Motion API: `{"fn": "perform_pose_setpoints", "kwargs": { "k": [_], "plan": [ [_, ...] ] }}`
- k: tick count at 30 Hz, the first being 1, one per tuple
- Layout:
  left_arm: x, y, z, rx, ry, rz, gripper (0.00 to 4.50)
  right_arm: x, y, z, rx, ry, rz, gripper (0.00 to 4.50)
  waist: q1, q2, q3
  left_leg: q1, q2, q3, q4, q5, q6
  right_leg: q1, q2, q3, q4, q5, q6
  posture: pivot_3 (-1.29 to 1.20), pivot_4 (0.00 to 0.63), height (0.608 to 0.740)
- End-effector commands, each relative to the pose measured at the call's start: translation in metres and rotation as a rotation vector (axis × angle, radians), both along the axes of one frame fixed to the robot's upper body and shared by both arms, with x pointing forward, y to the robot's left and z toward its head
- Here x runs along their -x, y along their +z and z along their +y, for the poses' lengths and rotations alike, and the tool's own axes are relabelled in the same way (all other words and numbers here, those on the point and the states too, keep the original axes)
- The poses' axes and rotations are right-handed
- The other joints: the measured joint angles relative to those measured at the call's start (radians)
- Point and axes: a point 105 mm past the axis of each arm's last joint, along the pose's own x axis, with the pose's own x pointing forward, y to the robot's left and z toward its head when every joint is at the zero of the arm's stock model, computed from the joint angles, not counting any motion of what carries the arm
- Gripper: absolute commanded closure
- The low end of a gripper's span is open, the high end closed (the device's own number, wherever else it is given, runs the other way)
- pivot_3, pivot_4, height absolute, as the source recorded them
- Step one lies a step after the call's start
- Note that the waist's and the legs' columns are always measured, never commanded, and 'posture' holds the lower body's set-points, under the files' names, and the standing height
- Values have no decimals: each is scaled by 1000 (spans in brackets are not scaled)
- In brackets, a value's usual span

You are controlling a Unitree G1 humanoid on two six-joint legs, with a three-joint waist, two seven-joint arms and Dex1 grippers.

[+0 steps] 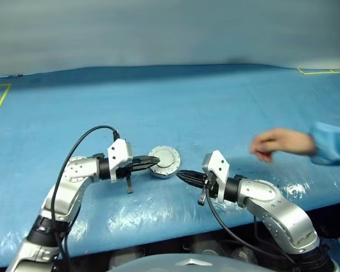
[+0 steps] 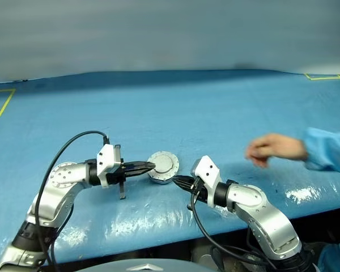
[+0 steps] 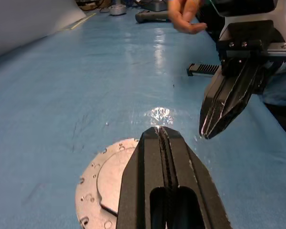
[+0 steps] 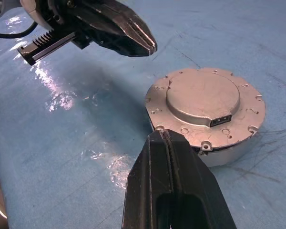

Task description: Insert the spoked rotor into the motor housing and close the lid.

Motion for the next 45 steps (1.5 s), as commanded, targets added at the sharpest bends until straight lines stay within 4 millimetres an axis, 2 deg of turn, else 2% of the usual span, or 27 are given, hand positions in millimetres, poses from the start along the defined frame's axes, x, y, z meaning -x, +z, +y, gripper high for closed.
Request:
{"fn": "perform_pose_setpoints", "kwargs": {
  "k": [1, 16, 29, 35, 39, 43, 45],
  "plan": [
    [11, 7, 4, -1, 31, -18, 4468, -2, 6, 1, -11, 15, -32, 4468, 2, 0, 0, 0, 0, 0, 0, 0, 0, 0, 0, 0, 0, 0, 0, 0, 150, 740],
    [18, 6, 2, 17, 81, 17, 4468, -8, 3, 0, 14, 37, -24, 4468, 9, 0, 0, 0, -1, 0, 0, 0, 0, 0, 0, 0, 0, 1, -2, 0, 150, 740],
    [13, 10, -2, 29, 66, 13, 4468, -10, 3, -2, 22, 12, -37, 4468, 9, 0, 0, 0, -1, 0, 0, 0, 0, 0, 0, 0, 0, 1, -2, 0, 150, 740],
    [7, 16, 4, 42, 90, -2, 4468, -9, 1, -4, 25, 4, -34, 4468, 9, 0, 0, 0, -2, 0, 0, 0, 0, 0, 0, 0, 0, 1, -2, 0, 150, 740],
    [-4, 29, 14, 69, 129, -41, 4468, -9, -2, -5, 28, -6, -32, 4468, 9, 0, 0, 0, -1, 0, 0, 0, 0, 0, 0, 0, 0, 1, -2, 0, 150, 740],
    [-38, 59, 33, 214, 244, -110, 4468, -9, -2, -4, 28, 0, -32, 4468, 12, 0, 0, 0, -3, 0, 0, 0, -1, 0, 0, 0, 1, 0, 0, 0, 150, 740],
    [-56, 65, 41, 248, 291, -108, 4468, -10, -3, -4, 30, 1, -31, 4468, 15, 0, 0, 1, -5, 0, 1, 1, -1, 1, 0, -1, 1, 0, 0, 0, 150, 740]
  ]
}}
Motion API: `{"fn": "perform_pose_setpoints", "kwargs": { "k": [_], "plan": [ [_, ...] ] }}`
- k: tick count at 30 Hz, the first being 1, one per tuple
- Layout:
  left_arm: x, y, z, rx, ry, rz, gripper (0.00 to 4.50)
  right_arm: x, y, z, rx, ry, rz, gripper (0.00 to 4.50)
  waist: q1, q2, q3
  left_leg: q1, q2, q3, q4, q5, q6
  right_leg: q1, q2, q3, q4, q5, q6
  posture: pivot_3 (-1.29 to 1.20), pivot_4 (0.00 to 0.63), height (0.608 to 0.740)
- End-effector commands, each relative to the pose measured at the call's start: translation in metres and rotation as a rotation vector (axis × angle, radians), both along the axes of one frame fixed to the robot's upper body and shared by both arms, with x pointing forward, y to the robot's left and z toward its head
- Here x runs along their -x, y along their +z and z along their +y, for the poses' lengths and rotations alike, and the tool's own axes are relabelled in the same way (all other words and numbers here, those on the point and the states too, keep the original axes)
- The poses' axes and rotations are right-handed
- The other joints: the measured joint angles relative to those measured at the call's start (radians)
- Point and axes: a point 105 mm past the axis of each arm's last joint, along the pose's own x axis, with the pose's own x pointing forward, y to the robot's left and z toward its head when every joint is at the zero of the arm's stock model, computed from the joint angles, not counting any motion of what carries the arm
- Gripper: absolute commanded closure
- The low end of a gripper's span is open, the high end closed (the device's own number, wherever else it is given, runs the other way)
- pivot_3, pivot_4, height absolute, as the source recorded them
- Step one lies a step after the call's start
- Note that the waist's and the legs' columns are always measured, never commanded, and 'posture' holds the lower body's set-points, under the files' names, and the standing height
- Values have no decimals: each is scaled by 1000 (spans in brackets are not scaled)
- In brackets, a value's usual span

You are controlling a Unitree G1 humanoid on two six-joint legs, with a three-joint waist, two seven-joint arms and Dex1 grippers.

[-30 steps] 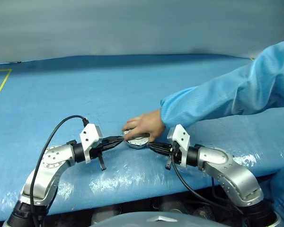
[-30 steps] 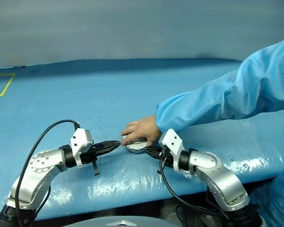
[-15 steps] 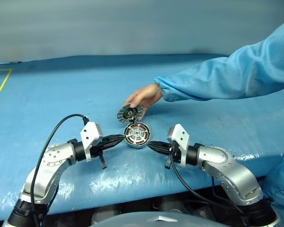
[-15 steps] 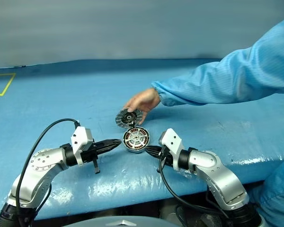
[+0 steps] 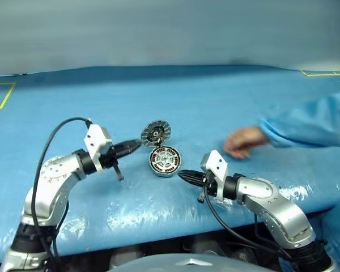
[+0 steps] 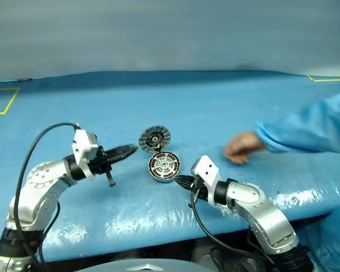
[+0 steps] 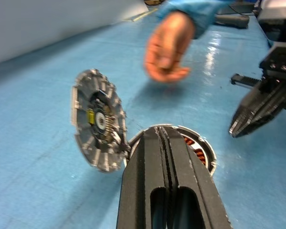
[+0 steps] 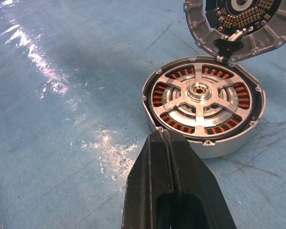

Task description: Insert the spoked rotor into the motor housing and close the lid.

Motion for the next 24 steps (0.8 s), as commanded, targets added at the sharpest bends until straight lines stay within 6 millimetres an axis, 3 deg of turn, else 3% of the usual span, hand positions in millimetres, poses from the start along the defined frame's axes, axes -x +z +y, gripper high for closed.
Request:
{"fn": "perform_pose_setpoints", "kwargs": {
  "k": [1, 3, 5, 8, 16, 24],
  "plan": [
    [-29, 16, 18, 74, 97, -25, 4468, -3, 7, 0, -8, 8, -38, 4468, 1, 0, 0, 0, -1, 0, 0, 0, 0, 0, 1, 0, 0, 0, 0, 0, 150, 740],
    [-52, 13, 21, 118, 149, 35, 4468, -4, 7, 0, -7, 8, -39, 4468, 2, 0, 0, 1, -1, 0, 0, 0, 0, 1, 1, 0, 0, 1, -1, 0, 150, 740],
    [-70, 0, 15, 37, 156, 61, 4468, -5, 7, 0, -1, 10, -40, 4468, 3, -1, 0, 1, -2, 0, 0, 0, 0, 1, 1, 0, 0, 3, 1, 0, 150, 740],
    [-78, -12, -5, -15, 73, 98, 4468, -5, 7, -1, 5, 10, -42, 4468, 3, -1, 0, 0, -3, 1, 0, 0, 0, 2, 0, 0, -1, 5, 5, 0, 150, 740],
    [-84, -25, -56, 12, -121, 161, 4468, -1, 7, -4, 17, -26, -44, 4468, 3, -1, 0, -3, -3, 1, 0, 0, -1, 0, 0, 0, -4, 5, 6, 0, 150, 740],
    [-73, -22, -69, -63, -252, 109, 4468, 3, 9, -10, 2, -98, -45, 4468, 1, -1, 0, -2, -2, 1, 1, -1, 2, 0, 0, 0, -3, 6, 6, 0, 150, 740]
  ]
}}
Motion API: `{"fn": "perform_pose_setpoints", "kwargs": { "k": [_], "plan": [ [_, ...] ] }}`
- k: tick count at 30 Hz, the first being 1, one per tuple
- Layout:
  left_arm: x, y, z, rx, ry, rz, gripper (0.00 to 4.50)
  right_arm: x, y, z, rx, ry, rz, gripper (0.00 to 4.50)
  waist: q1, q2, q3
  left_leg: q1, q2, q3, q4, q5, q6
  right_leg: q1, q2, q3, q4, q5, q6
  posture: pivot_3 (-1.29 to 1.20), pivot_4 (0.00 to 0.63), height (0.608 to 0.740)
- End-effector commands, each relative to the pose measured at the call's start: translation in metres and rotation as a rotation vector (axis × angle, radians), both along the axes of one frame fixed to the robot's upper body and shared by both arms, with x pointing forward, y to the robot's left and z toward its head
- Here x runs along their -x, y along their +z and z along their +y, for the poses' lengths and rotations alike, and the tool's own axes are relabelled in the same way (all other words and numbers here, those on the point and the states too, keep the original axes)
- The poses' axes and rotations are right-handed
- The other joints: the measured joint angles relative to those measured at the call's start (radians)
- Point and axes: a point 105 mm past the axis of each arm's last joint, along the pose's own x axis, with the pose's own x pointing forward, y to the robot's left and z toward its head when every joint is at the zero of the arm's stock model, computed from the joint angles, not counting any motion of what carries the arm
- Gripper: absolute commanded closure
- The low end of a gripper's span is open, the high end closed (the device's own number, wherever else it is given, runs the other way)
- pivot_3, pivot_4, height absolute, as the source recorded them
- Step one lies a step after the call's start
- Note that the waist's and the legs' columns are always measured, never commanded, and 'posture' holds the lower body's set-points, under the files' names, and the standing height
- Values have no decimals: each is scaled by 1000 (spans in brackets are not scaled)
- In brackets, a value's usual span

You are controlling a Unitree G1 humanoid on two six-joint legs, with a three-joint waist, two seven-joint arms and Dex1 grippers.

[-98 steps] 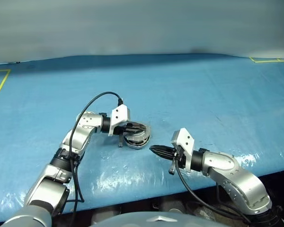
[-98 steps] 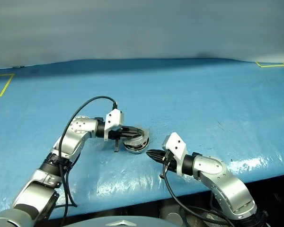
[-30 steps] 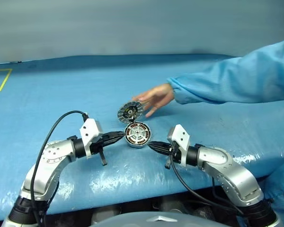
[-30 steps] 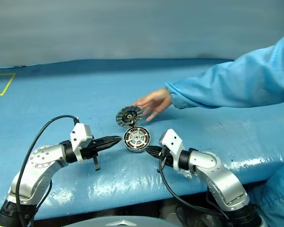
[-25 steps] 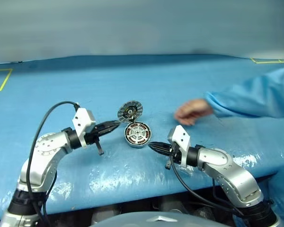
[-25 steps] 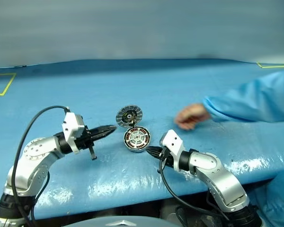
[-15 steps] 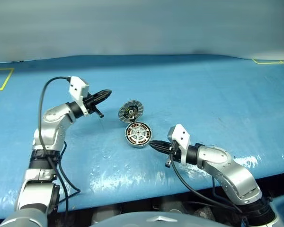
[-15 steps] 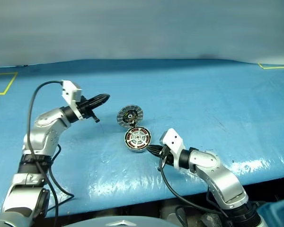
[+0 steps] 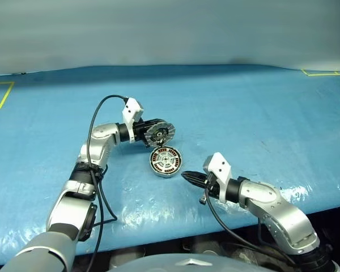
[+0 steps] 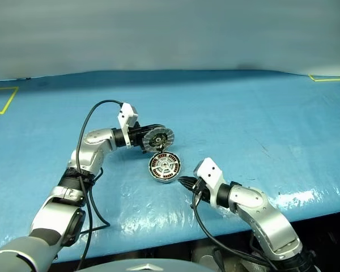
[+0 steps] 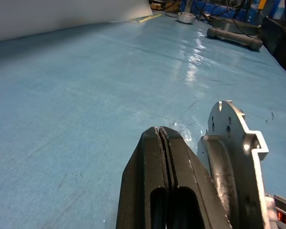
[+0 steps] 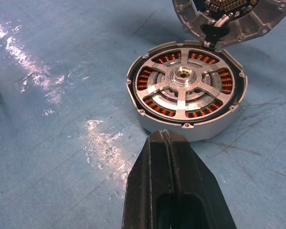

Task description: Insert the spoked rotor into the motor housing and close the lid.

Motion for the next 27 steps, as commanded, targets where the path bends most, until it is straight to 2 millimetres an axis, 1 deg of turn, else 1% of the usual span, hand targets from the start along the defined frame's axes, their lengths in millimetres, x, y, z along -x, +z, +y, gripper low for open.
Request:
{"fn": "perform_pose_setpoints", "kwargs": {
  "k": [1, 4, 6, 9, 11, 14, 16, 20, 23, 27],
  "plan": [
    [5, 11, -7, -55, -71, -87, 4468, -1, 14, 0, -36, -25, -48, 4468, 1, 0, 0, 0, 0, 0, 0, 0, 0, 0, 0, 0, 0, 0, 0, 0, 150, 740],
    [13, 9, -7, -115, -133, -113, 4468, 2, 13, 2, -41, -20, -42, 4468, 1, 0, 0, 0, 0, 0, 1, 0, 0, 0, 0, 0, 1, 0, 0, 0, 150, 740],
    [24, 5, -11, -143, -200, -118, 4468, 3, 14, 4, -48, -18, -41, 4468, 1, 0, 0, 0, 0, 0, 1, 0, 0, 0, 0, 0, 1, 0, 0, 0, 150, 740],
    [38, -3, -16, -183, -270, -124, 4468, 4, 21, 6, -114, -15, -28, 4468, 2, 0, 0, 0, 0, 0, 1, 0, 0, 0, 0, 0, 0, 0, 0, 0, 150, 740],
    [43, -10, -20, -192, -291, -101, 4468, 7, 20, 6, -99, 6, -22, 4468, 2, 0, 0, 0, 0, 0, 1, 0, 0, 0, 0, 1, 1, 0, 0, 0, 150, 740],
    [49, -21, -26, -199, -312, -70, 4468, 4, 21, -4, -79, -24, -25, 4468, 3, 0, 0, 0, 0, 0, 2, 0, 1, 0, 0, 0, 1, 0, 0, 0, 150, 740],
    [56, -31, -31, -226, -335, -65, 4468, 2, 23, -13, -57, -39, -35, 4468, 3, 0, 0, 0, 0, 0, 2, 0, 1, 0, 0, 1, 1, 0, 0, 0, 150, 740],
    [63, -43, -35, -249, -356, -57, 4468, 1, 24, -21, -30, -50, -43, 4468, 3, 0, 0, 0, 0, 0, 2, -1, 1, 0, 0, 1, 1, 0, 0, 0, 150, 740],
    [65, -45, -35, -253, -359, -71, 4468, -3, 28, -21, -40, -69, -61, 4468, 3, 0, -1, 1, 0, 0, 2, 0, 1, 0, 0, 1, 2, 0, -1, 0, 150, 740],
    [65, -38, -31, -224, -352, -79, 4468, -4, 27, -15, -50, -60, -63, 4468, 3, 0, -1, 1, 0, 0, 2, 0, 1, 1, 0, 1, 2, 0, -1, 0, 150, 740]
  ]
}}
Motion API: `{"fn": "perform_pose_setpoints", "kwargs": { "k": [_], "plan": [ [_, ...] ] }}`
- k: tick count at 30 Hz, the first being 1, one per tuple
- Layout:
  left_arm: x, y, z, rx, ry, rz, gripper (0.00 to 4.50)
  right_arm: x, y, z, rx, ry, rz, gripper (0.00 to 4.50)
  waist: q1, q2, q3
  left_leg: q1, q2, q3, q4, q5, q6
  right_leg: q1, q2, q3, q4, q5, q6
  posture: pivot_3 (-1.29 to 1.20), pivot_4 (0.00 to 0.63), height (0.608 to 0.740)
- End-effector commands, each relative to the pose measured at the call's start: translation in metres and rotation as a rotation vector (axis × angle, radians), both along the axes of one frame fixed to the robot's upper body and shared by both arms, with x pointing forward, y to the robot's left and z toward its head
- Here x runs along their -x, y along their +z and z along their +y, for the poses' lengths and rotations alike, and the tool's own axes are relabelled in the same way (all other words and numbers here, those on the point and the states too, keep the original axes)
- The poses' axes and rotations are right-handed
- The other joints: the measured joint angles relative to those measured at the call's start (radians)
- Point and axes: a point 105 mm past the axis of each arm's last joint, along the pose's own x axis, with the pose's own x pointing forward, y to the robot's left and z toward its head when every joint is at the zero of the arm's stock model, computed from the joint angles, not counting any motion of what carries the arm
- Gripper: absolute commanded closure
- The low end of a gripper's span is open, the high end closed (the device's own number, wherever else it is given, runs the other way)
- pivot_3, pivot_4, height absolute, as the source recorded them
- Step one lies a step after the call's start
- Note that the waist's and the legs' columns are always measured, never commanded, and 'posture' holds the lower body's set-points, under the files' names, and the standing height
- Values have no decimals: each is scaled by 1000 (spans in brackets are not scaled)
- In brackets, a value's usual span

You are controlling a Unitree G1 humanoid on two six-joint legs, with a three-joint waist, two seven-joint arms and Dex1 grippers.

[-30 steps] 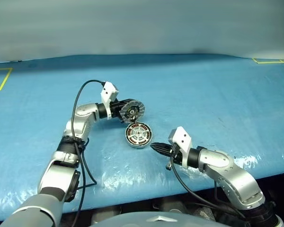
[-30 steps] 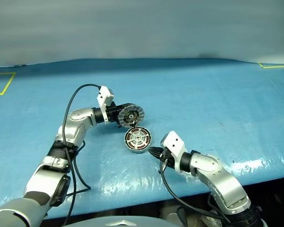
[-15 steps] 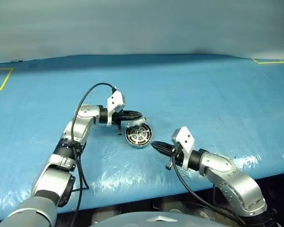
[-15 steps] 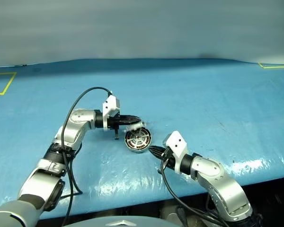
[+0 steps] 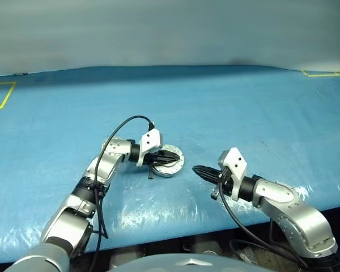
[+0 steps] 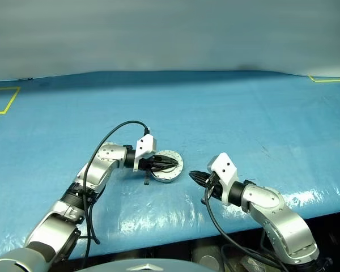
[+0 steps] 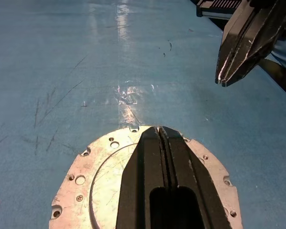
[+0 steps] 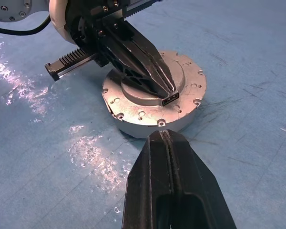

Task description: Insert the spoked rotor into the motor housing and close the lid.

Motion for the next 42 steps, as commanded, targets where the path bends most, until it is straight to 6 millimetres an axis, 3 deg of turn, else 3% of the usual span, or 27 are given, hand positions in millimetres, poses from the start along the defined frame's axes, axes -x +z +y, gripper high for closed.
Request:
{"fn": "perform_pose_setpoints", "kwargs": {
  "k": [1, 5, 9, 10, 13, 20, 24, 33, 41, 42],
  "plan": [
    [3, 7, 5, 26, 1, -3, 4468, 0, 11, 8, -19, 23, -50, 4468, 0, 0, 0, 0, 0, 0, 0, 0, 0, 0, 0, 0, 0, 0, 0, 0, 150, 740],
    [5, 56, 20, 191, 55, -82, 4468, -6, 27, 9, -77, 6, -102, 4468, -5, 0, 1, -1, 2, 0, 0, 0, 0, -2, 0, 0, 1, 0, 0, 0, 150, 740],
    [19, 67, 37, 195, 120, -140, 4468, -10, 34, 16, -55, 22, -161, 4468, -7, 1, 0, 0, 3, -1, 0, 0, -1, -1, 0, 0, 1, 0, 0, 0, 150, 740],
    [25, 67, 41, 201, 135, -147, 4492, -12, 32, 18, -38, 26, -170, 4295, -9, 1, 0, 0, 4, 0, 0, 0, 0, -1, -1, 0, 1, 0, 0, 0, 150, 740],
    [36, 61, 50, 198, 188, -135, 4500, -16, 25, 24, -24, 37, -166, 3589, -9, 1, 0, 0, 4, 0, 0, 0, 0, -1, -1, 1, 0, 0, 0, 0, 150, 740],
    [60, 29, 64, 124, 339, -52, 4500, -32, 15, 40, -72, 90, -129, 1208, -11, 1, 1, 0, 4, 0, 0, 1, -1, -1, -1, 1, 1, -3, -5, 0, 150, 740],
    [70, 22, 65, 138, 366, -21, 4500, -37, 8, 48, -40, 144, -117, 35, -9, 1, 1, 1, 4, 0, 0, 1, -1, -1, -1, 0, 1, -4, -6, 0, 150, 740],
    [77, 13, 75, 163, 412, 42, 4500, -56, -1, 63, 8, 178, -134, 35, -13, 2, 1, 1, 4, 0, 0, 1, -1, -1, -1, 0, 2, -4, -7, 0, 150, 740],
    [80, 8, 72, 109, 359, 26, 4500, -51, -23, 70, 101, 237, -107, 35, -16, 2, 1, 1, 4, 0, -1, 1, -1, -1, -1, 0, 1, -4, -7, 0, 150, 740],
    [80, 8, 71, 109, 359, 23, 4500, -51, -24, 70, 102, 235, -106, 208, -17, 2, 1, 1, 4, 0, -1, 1, -1, -1, -1, 0, 1, -4, -7, 0, 150, 740]
  ]
}}
